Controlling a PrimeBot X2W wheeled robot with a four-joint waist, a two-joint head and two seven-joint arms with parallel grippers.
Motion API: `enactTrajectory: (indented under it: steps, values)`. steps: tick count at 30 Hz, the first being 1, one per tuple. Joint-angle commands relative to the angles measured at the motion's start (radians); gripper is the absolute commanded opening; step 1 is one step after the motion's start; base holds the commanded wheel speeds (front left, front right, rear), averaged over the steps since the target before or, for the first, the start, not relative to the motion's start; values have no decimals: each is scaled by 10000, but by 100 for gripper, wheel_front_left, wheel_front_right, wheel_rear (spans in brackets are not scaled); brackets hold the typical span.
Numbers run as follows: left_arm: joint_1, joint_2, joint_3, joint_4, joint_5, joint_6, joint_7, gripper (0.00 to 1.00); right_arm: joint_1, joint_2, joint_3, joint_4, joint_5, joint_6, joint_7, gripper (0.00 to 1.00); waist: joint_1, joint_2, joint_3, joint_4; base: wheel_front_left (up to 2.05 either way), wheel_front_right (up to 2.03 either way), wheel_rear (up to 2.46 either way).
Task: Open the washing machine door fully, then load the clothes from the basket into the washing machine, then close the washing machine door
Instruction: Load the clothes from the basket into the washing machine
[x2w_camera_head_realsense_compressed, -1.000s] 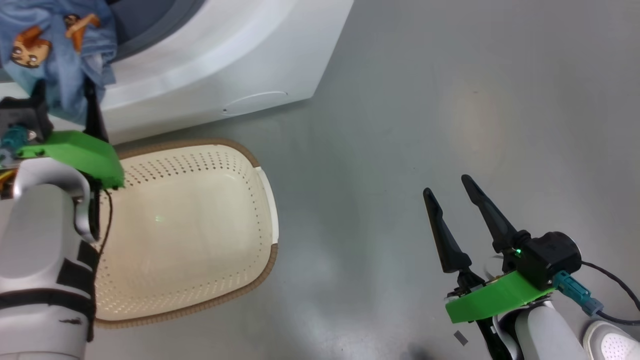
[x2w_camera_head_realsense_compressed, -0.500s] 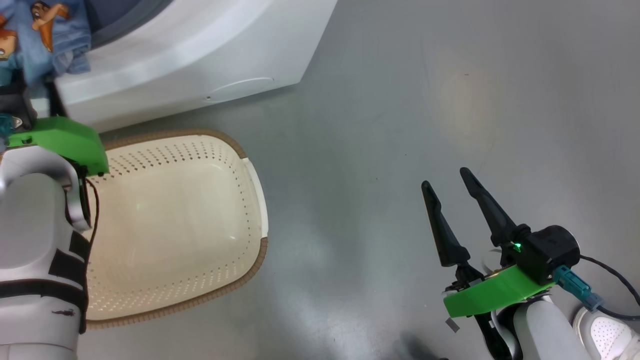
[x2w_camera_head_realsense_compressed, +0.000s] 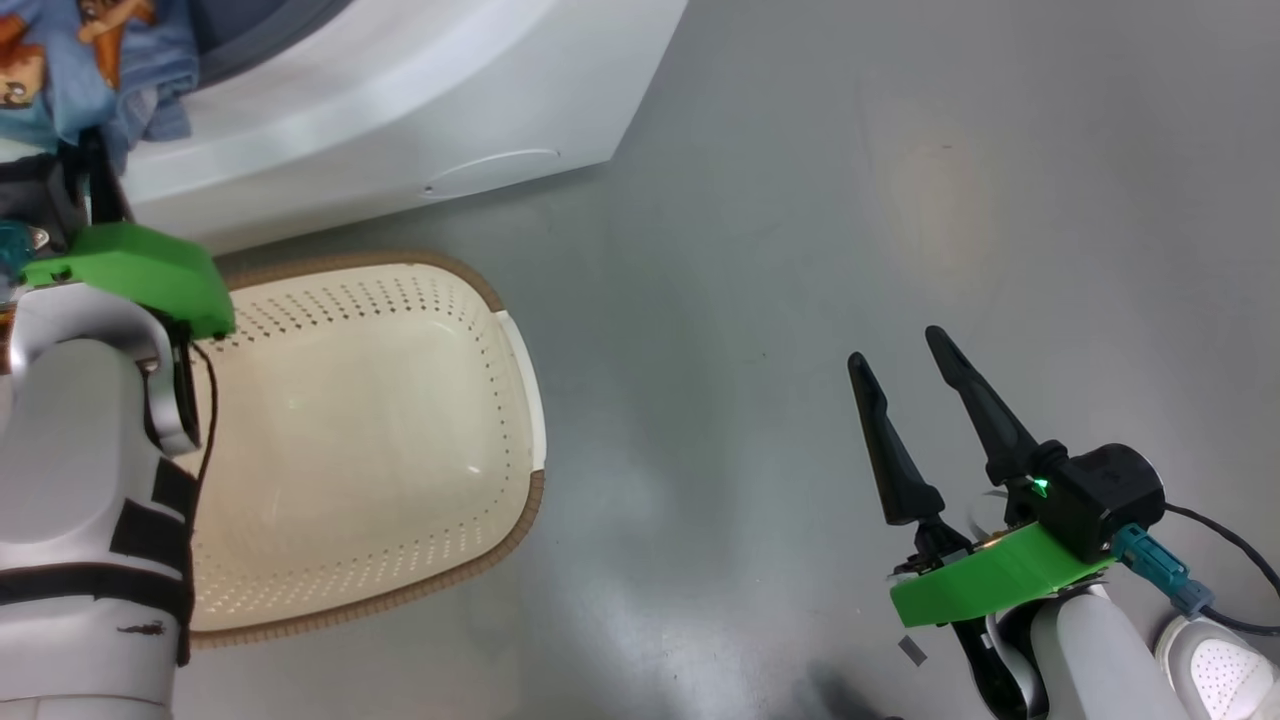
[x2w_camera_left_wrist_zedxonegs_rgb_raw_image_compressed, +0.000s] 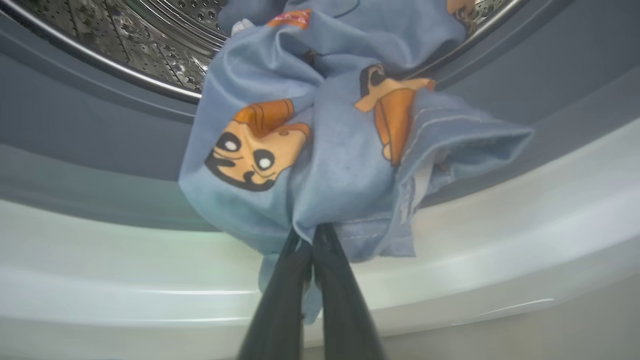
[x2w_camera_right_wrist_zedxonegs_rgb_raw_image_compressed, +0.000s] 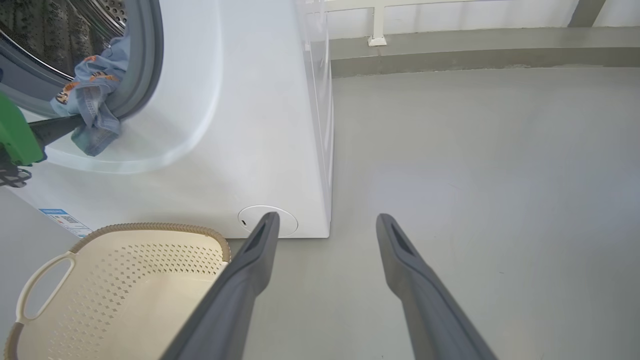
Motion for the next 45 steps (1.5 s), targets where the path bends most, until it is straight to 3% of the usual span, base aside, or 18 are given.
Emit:
enactTrajectory:
  steps: [1, 8, 16, 26, 39, 45]
  values:
    - [-358, 271, 192, -699, -35, -83, -198, 0, 50, 31, 148, -209, 80, 90, -48, 100, 0, -1, -10, 34, 0, 0, 0]
    - [-345, 117, 60, -1566, -240, -318, -141, 0, 84, 34, 114, -268, 101, 90, -48, 100, 0, -1, -51, 154, 0, 0, 0]
    - [-809, 226, -86, -2031, -201, -218, 328, 0, -5, 36, 313, -249, 177, 90, -48, 100, 0, -1, -30, -3, 0, 0, 0]
    - [-2437, 704, -163, -790, 148, 242, 401, 0, -21, 37, 654, -186, 392, 90, -48, 100, 0, -1, 196, -664, 0, 0, 0]
    - [-4485, 1745, -251, 1144, 518, 539, 80, 0, -59, 37, 1249, -118, 554, 90, -48, 100, 0, -1, 803, -1469, 0, 0, 0]
    - [-5094, 1910, -310, 1663, 548, 602, -14, 0, -32, 37, 1331, -145, 494, 90, -48, 100, 0, -1, 929, -1566, 0, 0, 0]
